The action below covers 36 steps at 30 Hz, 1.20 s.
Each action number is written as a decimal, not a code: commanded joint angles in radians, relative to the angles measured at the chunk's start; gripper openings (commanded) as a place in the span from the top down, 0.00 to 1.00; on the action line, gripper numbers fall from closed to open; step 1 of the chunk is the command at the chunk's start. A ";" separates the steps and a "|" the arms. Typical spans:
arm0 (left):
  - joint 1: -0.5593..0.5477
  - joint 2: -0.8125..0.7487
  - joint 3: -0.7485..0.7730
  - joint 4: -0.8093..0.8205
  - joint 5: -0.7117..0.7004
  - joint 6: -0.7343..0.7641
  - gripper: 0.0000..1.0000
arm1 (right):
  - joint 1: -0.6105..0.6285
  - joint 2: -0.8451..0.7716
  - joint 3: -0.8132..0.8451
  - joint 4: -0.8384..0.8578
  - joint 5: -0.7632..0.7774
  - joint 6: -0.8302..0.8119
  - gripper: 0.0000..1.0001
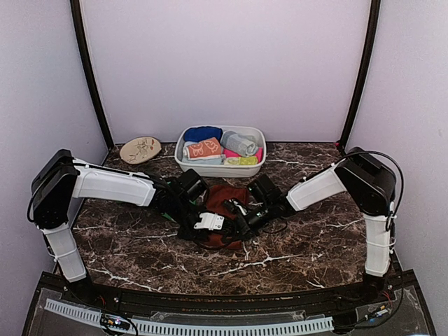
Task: Roll the towels
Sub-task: Roll the towel at the center of the board.
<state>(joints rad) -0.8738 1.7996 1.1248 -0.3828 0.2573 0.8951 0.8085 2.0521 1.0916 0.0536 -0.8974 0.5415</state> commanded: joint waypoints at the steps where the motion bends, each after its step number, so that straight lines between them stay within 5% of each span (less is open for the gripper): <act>1: -0.004 0.002 -0.016 -0.042 0.012 -0.017 0.78 | -0.006 0.034 0.024 -0.042 -0.009 0.044 1.00; 10: -0.004 -0.055 -0.003 -0.108 0.019 0.013 0.57 | -0.007 0.042 0.031 -0.090 -0.010 0.017 1.00; 20: -0.017 -0.014 0.019 -0.046 0.024 -0.050 0.56 | -0.006 0.043 0.039 -0.112 -0.022 0.004 1.00; 24: -0.017 0.019 0.016 -0.043 0.018 -0.059 0.62 | -0.006 0.045 0.043 -0.115 -0.027 0.004 1.00; 31: 0.024 0.044 0.041 -0.088 0.092 -0.133 1.00 | -0.007 0.021 0.024 -0.063 -0.021 0.038 0.99; 36: 0.133 0.090 0.097 -0.187 0.265 -0.208 1.00 | -0.011 -0.089 -0.044 -0.021 0.154 -0.029 0.78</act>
<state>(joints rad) -0.8143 1.8549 1.1790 -0.4564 0.3809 0.7639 0.8036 2.0571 1.1084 0.0128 -0.9043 0.5602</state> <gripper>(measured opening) 0.032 0.142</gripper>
